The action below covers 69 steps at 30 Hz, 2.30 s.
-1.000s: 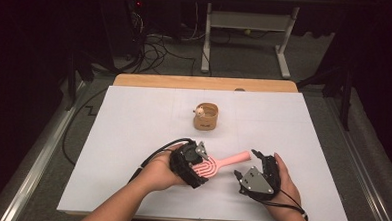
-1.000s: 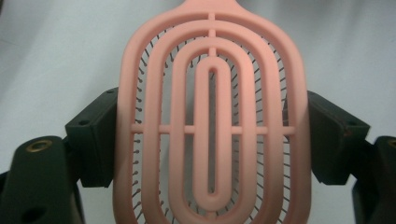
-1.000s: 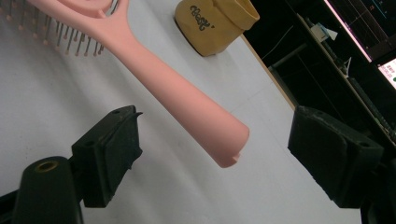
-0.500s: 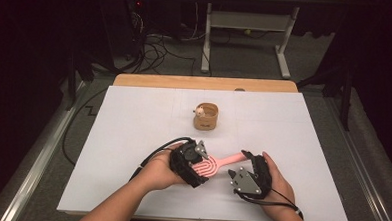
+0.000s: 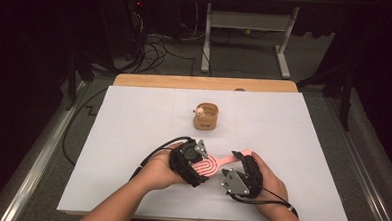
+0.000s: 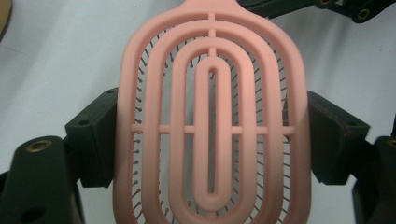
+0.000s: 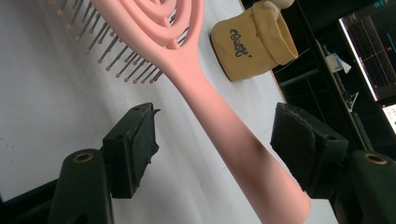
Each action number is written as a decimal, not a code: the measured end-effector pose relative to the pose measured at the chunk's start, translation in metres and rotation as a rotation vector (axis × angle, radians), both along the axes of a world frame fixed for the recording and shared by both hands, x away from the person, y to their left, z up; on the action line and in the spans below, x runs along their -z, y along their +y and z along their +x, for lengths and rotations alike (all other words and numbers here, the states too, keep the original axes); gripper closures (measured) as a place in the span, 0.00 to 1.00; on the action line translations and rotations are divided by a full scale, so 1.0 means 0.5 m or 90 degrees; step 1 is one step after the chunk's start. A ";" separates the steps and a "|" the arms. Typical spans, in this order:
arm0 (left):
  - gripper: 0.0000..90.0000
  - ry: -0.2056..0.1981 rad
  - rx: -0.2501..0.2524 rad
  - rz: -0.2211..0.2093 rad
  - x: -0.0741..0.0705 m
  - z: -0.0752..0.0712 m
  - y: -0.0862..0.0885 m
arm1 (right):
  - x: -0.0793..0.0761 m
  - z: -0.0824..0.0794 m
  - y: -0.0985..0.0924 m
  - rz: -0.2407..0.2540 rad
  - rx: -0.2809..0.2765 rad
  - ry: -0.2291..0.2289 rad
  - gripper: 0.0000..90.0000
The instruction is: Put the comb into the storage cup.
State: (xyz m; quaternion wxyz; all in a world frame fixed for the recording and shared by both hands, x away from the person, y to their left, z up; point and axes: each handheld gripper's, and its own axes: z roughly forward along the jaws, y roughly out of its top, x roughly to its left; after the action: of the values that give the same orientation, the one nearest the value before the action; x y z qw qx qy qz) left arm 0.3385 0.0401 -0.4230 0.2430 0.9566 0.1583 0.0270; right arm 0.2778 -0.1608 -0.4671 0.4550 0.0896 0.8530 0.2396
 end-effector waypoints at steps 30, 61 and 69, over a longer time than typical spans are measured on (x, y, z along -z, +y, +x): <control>0.22 -0.007 0.013 0.004 -0.006 -0.007 -0.012 | 0.005 -0.001 0.018 -0.040 -0.017 -0.023 0.49; 0.22 -0.008 0.020 0.006 -0.006 -0.014 -0.020 | 0.011 -0.012 0.022 -0.071 -0.021 -0.054 0.63; 0.22 -0.004 0.019 0.005 -0.003 -0.012 -0.022 | 0.016 -0.012 0.021 -0.089 -0.029 -0.067 0.68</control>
State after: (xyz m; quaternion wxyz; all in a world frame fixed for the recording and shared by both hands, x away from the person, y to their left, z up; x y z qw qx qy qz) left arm 0.3325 0.0292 -0.4213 0.2404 0.9597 0.1432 0.0273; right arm 0.2720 -0.1502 -0.4750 0.4988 0.0257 0.8443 0.1939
